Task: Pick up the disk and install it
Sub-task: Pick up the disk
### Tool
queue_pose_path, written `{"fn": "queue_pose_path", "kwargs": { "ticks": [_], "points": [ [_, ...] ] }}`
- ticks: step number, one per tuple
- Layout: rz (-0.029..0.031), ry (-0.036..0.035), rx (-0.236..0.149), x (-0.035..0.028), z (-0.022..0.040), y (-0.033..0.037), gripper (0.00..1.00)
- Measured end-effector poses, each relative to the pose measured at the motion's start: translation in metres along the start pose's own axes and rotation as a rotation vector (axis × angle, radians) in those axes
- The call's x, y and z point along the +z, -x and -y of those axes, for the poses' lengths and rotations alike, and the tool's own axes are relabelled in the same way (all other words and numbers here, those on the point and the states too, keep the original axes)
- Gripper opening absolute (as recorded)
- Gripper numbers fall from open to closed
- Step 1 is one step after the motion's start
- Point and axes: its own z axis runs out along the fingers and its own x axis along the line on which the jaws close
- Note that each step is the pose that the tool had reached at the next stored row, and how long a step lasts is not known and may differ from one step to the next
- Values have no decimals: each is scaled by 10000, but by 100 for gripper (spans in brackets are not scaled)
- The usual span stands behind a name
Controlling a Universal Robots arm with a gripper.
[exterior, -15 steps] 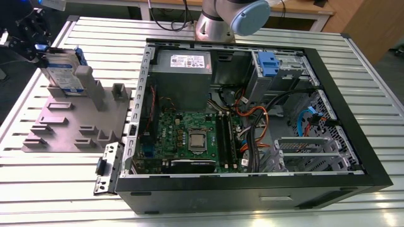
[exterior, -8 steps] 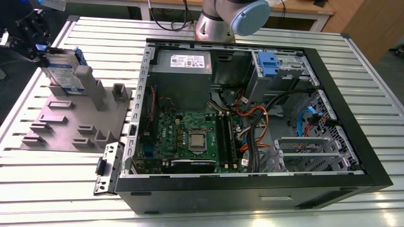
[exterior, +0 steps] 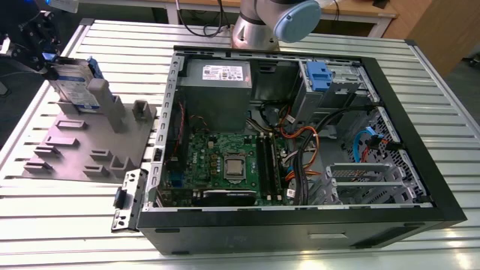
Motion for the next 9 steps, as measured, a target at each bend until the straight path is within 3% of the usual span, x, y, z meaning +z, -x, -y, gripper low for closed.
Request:
{"fn": "queue_pose_path", "kwargs": {
  "ticks": [5, 9],
  "points": [
    [0, 1, -12, 0, 0, 1, 37],
    [-4, 10, -381, 0, 0, 1, 37]
  ]
}}
